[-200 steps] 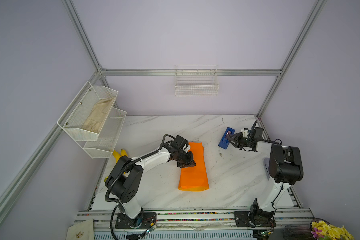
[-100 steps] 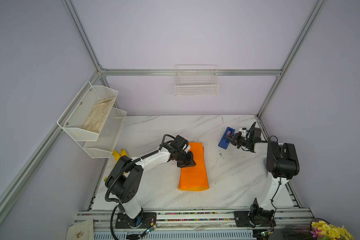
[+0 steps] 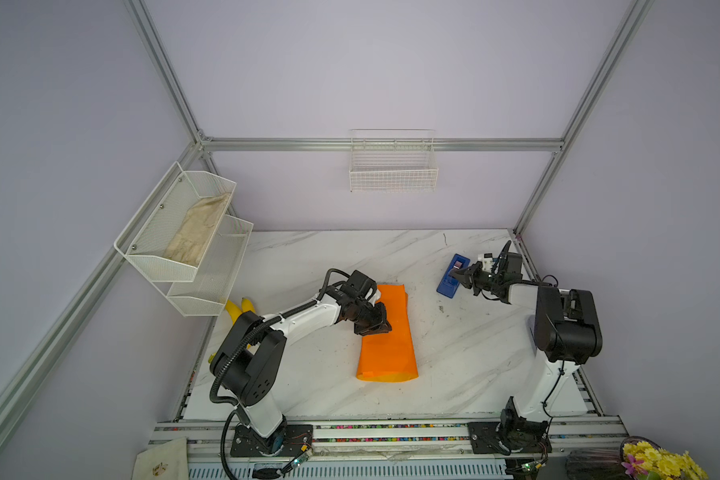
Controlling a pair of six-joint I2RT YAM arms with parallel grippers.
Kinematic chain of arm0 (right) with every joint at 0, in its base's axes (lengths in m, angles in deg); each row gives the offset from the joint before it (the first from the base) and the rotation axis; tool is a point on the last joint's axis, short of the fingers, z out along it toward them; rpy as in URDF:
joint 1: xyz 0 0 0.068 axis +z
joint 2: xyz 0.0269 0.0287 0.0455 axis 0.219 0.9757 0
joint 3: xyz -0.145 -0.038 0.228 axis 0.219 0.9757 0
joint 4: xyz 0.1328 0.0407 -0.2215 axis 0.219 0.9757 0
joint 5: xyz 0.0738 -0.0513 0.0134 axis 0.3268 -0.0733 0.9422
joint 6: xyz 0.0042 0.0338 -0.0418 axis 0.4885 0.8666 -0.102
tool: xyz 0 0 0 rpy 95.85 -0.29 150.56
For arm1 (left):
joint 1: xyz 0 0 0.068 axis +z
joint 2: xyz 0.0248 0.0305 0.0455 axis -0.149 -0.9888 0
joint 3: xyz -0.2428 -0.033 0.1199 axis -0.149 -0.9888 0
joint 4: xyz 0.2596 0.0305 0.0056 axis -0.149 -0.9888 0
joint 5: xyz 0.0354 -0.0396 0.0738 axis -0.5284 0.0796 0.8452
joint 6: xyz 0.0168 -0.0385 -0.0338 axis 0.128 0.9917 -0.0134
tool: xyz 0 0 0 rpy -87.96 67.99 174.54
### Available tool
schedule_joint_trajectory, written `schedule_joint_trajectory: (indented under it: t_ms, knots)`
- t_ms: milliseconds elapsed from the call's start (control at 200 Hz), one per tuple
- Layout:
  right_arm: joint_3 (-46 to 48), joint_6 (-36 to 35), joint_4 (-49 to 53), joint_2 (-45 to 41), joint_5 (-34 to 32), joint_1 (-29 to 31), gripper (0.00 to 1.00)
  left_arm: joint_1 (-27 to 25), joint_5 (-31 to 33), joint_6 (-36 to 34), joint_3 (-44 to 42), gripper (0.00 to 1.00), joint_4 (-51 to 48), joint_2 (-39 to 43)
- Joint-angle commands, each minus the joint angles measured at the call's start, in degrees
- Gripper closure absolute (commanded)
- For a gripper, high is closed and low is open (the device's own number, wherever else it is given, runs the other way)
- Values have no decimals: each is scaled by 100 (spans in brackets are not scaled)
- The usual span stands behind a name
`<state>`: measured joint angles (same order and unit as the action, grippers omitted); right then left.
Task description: Wrap the gift box in paper
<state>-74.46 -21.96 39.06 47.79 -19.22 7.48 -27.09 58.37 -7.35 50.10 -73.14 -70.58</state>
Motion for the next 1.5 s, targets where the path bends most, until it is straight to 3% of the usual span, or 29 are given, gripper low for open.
schedule_joint_trajectory:
  t_ms: [0,345,530,690,785,905,1055,1175,1350,1495]
  knots:
    - [120,-201,406,-511,157,176,100,-52,515,-62,-395,86,-535,-287]
    - [1202,-252,630,-1452,-9,492,100,-55,530,-62,-452,86,-541,-229]
    - [1455,-828,827,-1098,-250,508,100,-55,532,-59,-475,86,-542,-242]
    - [1258,-1701,1687,-618,-981,508,100,-51,532,-71,-485,86,-551,-241]
    - [1229,-2068,2235,-588,-1790,510,100,-55,532,-53,-484,86,-550,-244]
    - [1298,-2268,2622,-779,-2548,508,100,-55,541,-44,-485,86,-550,-231]
    - [1386,-2267,2741,-1303,-2811,508,100,-55,526,-44,-482,86,-553,-261]
    - [1345,-2245,2743,-2189,-2697,529,100,-55,523,-53,-489,86,-566,-240]
    - [1122,-2396,3152,-2847,-1860,702,100,-54,532,-61,-458,86,-568,-237]
    - [1208,-2054,2932,-3364,-1027,1175,100,-55,541,-62,-442,86,-569,-256]
